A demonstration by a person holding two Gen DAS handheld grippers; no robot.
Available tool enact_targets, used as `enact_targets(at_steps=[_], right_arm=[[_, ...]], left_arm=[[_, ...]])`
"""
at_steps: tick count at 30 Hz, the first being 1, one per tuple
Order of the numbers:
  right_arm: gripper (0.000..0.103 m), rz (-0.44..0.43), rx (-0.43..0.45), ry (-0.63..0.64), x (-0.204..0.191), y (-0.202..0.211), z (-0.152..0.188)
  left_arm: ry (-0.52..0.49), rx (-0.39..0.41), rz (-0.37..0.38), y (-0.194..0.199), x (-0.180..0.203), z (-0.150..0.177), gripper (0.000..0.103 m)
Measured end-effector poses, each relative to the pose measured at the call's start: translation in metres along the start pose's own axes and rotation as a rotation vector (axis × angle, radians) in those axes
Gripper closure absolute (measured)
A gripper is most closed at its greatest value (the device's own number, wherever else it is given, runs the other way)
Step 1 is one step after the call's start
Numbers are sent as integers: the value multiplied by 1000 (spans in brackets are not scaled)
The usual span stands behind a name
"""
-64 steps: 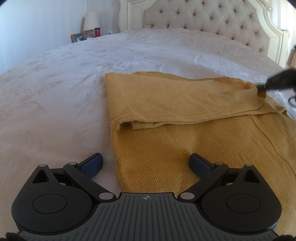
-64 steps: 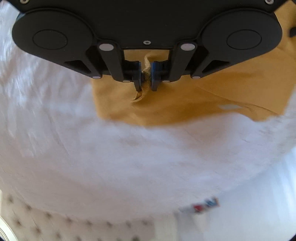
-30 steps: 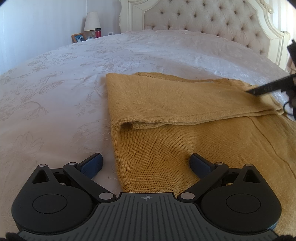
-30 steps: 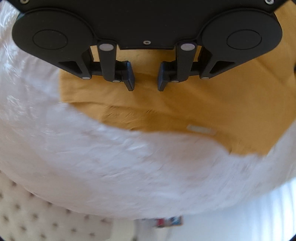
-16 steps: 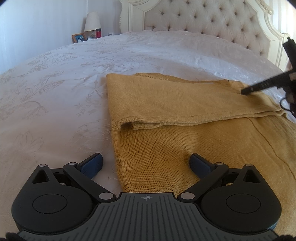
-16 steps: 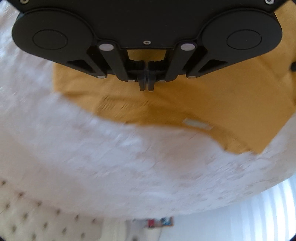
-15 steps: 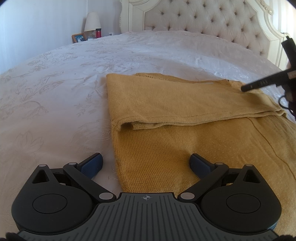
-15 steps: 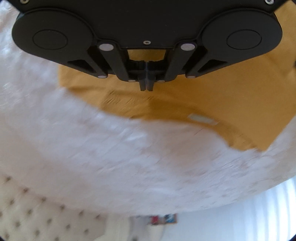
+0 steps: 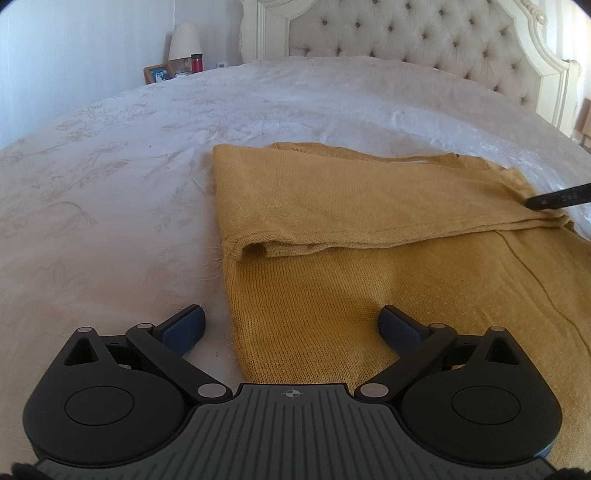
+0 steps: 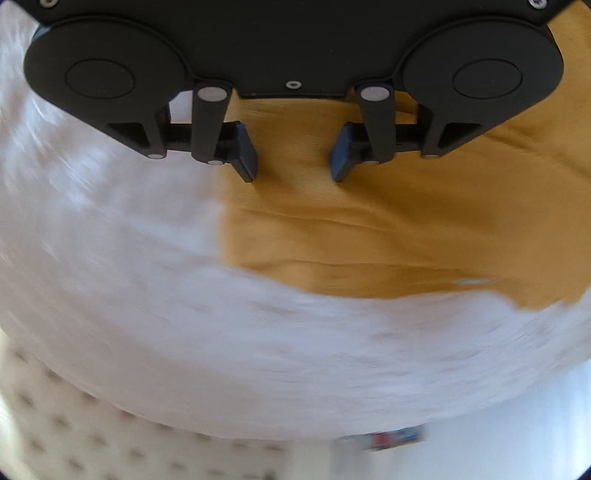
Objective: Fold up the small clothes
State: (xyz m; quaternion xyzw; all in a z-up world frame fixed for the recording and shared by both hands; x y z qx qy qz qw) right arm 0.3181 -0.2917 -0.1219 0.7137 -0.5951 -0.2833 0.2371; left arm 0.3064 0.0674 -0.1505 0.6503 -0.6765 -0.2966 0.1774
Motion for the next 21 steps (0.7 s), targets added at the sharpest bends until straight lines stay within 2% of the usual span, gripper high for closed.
enact_targets(at_steps=[2,4,10,13,16,21], right_arm=[[49,33,17,-77,16,10,1],[48,32,45,-101,20,26,3],[46,-81,90,-126,12,76,23],[41,-136,72,-140,7,101,46],[40,-178,38,-157,0,122,74],[34,-198,-32,-199,-7,148,120]], left_arm=[[-5,-4,-4,0,1,-1,0],[-14,-13,-11,-1,2,-2,0],[10,-89,-8,11,-3,-3,1],[33,-120,11,32,-7,6,1],[52,-138,23,58,-11,22,1],[57,-194,45,95,-13,55,1]])
Point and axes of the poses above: each gripper's, at about its wrist camera, not at the fingertips, and y roughly against the way its jaws point, x to its right, z to its underside, the point moved 3 cm from there along -y, roughly the way its jaws point, and after that the axes turned 12 degrees about -z, right-handed, at the moved point
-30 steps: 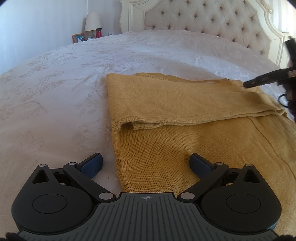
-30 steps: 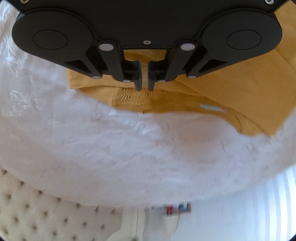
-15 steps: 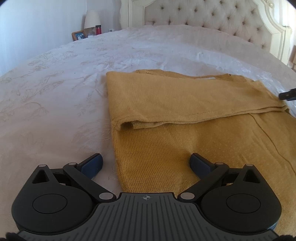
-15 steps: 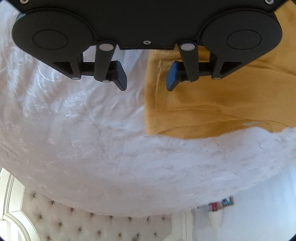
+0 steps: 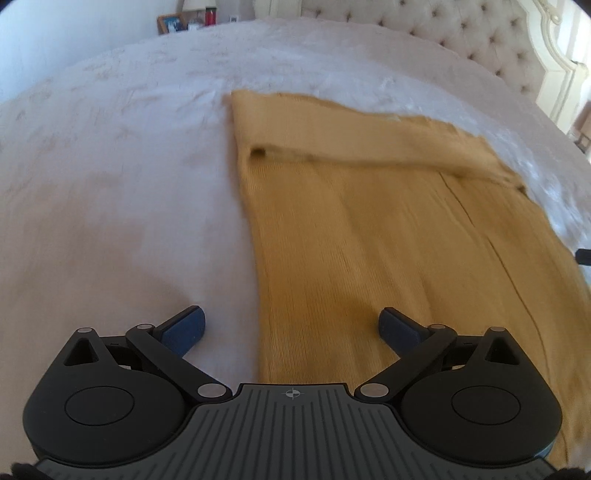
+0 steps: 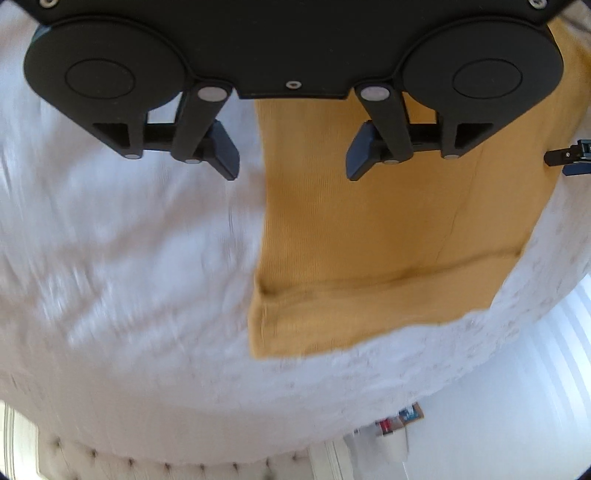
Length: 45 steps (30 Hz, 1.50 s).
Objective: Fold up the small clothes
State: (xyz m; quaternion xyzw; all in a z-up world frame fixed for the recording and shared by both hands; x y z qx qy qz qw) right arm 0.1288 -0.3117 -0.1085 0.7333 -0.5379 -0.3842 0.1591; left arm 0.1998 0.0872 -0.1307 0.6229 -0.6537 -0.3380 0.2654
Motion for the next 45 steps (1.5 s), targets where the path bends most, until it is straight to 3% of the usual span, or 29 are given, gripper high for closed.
enact_targets(at_steps=[6,15,21,29,35,41,45], right_arm=[[33,-10,-61,-65,-2,23,47],[27,-46,-87,-135,-6,46,81],[23,-78,-102,-158,-11,54,96],[8,-115,-111,-141,-17,48,100],[6,-128,-105,-141,-19,48,103],[6,-159,-91,-189,-14,51,102],[6,-159,-96,-186,-15,50,102]], left_arm=[[-5,-34,17,31,1,39,1],[-3,-42,1,53,7,74,1],[-2,-18,-2,58,11,87,1],[4,12,6,60,12,93,1],[11,14,22,62,9,94,2],[30,11,20,71,2,96,32],[44,-7,38,74,-3,95,41]])
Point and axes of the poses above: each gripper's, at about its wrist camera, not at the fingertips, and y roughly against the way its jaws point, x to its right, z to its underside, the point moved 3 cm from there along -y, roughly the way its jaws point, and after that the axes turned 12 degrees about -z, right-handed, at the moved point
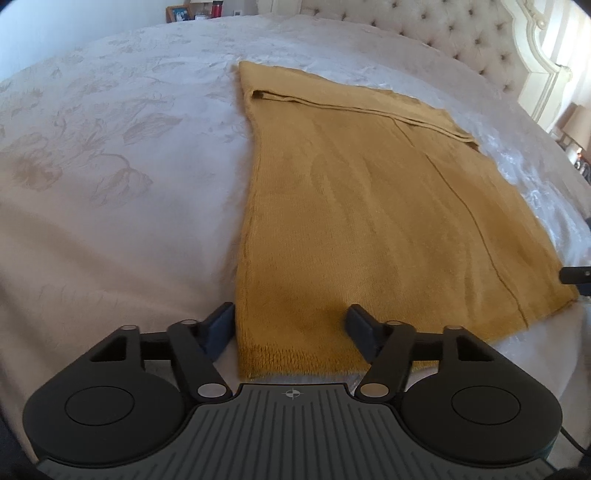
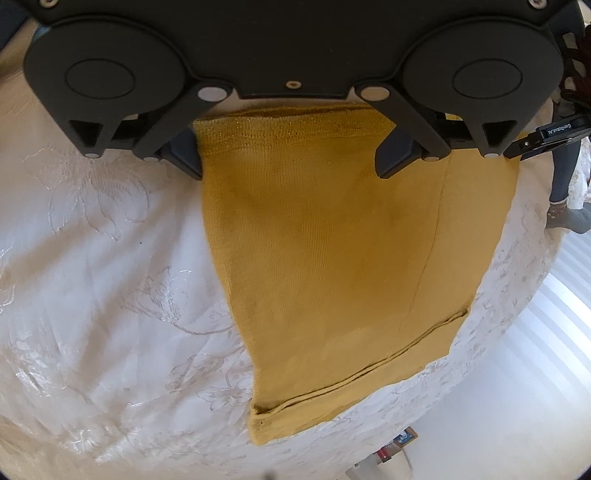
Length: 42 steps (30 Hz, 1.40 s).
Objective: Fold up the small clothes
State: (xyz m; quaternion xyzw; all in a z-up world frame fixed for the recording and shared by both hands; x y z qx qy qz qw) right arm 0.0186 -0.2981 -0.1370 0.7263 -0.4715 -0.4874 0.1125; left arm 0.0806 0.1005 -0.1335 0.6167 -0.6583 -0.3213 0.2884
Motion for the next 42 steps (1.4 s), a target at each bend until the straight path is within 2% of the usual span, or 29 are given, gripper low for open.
enact_targets(at_steps=[4,6,8,12,14,15,19,23,25,26,27,28,30,35,42], right_arm=[[6,-5,-6,-1,0,0,-1],[9,-4,-8,-3,0,0,-1],[21,-3,-8,-6,1,0,-2],[36,-7,1,-29,4,3,-2],[57,-9,2,-36,6,3,-2],[61,-11,-4,-40,6,2,-2],[62,-7,-15,-27,4,-1,-2],[62,-7,-17,-24,4,-1,-2],[62,-9,-18,-25,4,-1,-2],[67,-10,-17,-24,4,-1,-2],[72,-10,-15,-22,3,-1,-2],[79,-15,-14,-21,2,-1,-2],[81,-23,-7,-11,-1,0,-2],[83,-63,56,3,-7,11,-8],[83,-140,208,26,-21,33,-38]], left_arm=[[-5,-10,5,0,0,-1,48],[-9,-10,10,-1,-2,-1,56],[3,-13,9,-1,-4,-2,61],[63,-25,26,1,-10,-2,63],[76,-28,27,3,-11,-2,63],[86,-29,24,3,-11,-2,63],[129,-34,15,4,-15,0,63],[114,-36,19,2,-15,0,63],[108,-38,19,1,-15,-1,76],[118,-42,25,1,-17,-1,94],[144,-49,46,0,-19,-2,97],[171,-51,60,1,-21,-1,97],[201,-40,70,3,-24,0,98],[241,25,92,19,-25,-6,98],[273,141,137,37,-24,-45,98]])
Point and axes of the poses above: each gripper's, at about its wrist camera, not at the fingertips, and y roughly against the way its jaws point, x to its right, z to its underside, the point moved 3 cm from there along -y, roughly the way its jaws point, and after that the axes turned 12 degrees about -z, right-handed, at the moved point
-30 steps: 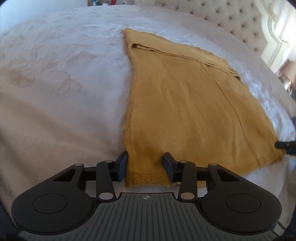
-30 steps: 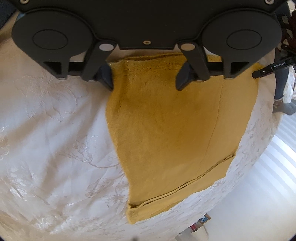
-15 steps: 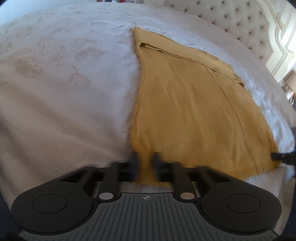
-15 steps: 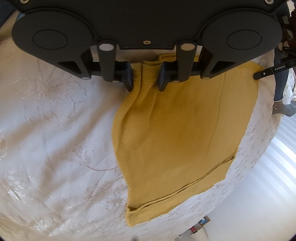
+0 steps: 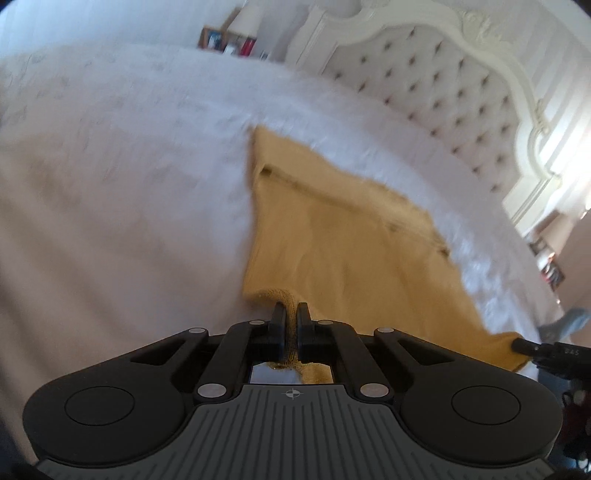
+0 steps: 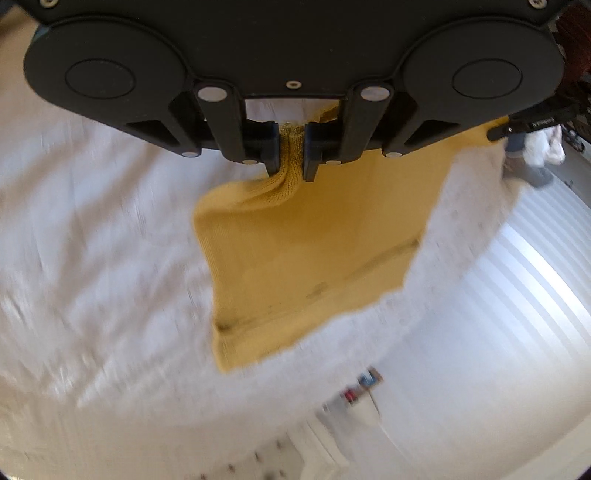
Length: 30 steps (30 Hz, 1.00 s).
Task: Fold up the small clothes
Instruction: 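Close both grippers on the ribbed hem of the yellow sweater, then lift the hem with both grippers, fold it onto the collar, open both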
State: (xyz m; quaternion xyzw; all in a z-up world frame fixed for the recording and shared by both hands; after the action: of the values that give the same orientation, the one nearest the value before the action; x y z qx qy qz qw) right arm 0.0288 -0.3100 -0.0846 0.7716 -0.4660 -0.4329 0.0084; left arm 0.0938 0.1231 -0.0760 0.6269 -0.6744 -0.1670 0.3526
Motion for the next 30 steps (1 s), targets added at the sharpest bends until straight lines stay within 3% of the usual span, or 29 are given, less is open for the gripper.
enact_targets(at_steps=[10,19,25,30], right_arm=[[83,-20,132,64,2,-28,-78],[83,8,211,92,25,-95,-157],[83,60,199,67,52,-153,-195],[83,121,134,46,76,-197,-201]], left_arm=[[15,137,42,-26,20,-70,98],[33,224,41,-87,42,-145,98],[31,187,7,-147,47,-170,98],[37,121,-61,-197,41,-171,98]])
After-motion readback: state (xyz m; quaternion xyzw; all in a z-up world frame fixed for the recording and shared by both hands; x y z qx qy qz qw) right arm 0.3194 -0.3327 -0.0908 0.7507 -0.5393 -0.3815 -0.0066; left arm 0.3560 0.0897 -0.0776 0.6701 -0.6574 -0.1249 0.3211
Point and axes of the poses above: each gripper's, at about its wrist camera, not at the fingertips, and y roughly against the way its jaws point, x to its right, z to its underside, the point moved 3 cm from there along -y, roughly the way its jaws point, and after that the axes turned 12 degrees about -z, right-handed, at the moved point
